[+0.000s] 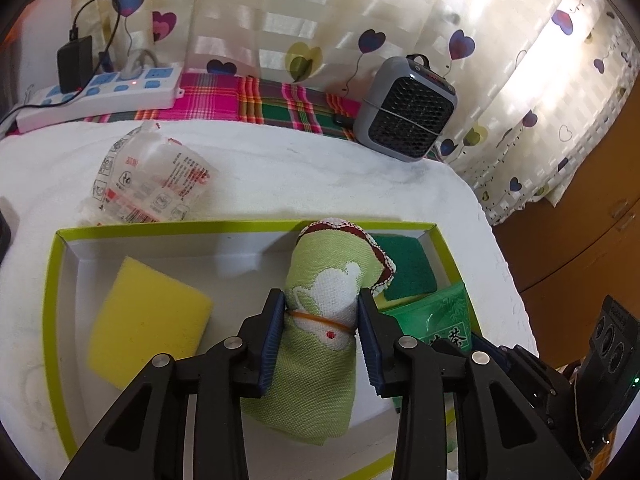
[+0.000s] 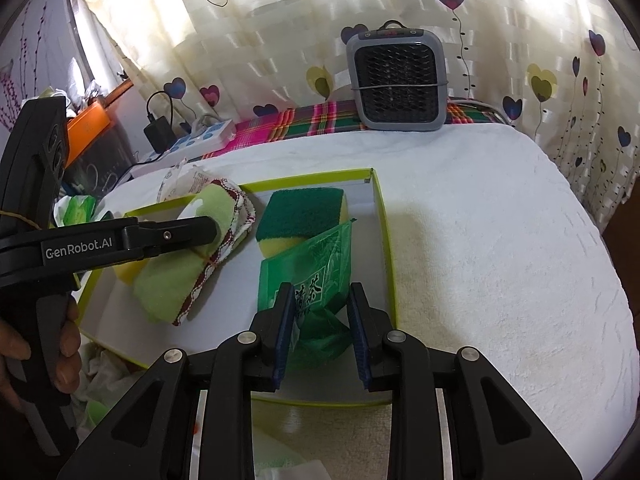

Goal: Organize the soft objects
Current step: 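Open the right tool to drop the packet while the left tool releases the towel roll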

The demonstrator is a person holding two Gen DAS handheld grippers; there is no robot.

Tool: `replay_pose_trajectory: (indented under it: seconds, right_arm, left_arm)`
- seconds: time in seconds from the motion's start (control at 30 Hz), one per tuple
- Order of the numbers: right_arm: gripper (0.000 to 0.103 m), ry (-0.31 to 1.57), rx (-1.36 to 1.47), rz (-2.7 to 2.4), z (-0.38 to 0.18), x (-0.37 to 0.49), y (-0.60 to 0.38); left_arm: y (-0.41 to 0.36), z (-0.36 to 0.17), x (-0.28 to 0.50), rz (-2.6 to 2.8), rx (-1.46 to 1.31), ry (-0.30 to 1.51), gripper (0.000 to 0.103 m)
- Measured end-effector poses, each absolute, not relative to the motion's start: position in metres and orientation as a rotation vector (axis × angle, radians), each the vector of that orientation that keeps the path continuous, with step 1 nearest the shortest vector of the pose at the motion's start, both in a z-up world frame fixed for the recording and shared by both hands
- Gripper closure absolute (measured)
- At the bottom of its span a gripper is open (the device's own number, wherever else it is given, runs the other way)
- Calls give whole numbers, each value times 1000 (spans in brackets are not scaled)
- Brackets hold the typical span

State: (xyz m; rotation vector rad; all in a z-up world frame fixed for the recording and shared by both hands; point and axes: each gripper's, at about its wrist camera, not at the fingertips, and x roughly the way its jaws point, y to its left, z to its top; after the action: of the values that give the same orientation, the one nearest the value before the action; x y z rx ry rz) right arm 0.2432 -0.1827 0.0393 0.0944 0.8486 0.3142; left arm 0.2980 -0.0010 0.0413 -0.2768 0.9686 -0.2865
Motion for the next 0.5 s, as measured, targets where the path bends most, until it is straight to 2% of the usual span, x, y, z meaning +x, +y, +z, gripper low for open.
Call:
replay_pose_trajectory:
  seconds: [0.43, 0.5]
  right_arm:
    - [46, 812, 86, 318, 47, 236, -180]
    - [46, 813, 96, 319, 48, 235, -182]
  left_arm:
    - [-1, 50, 287, -305, -251, 943, 57]
    - [0, 53, 283, -307, -247, 933, 56]
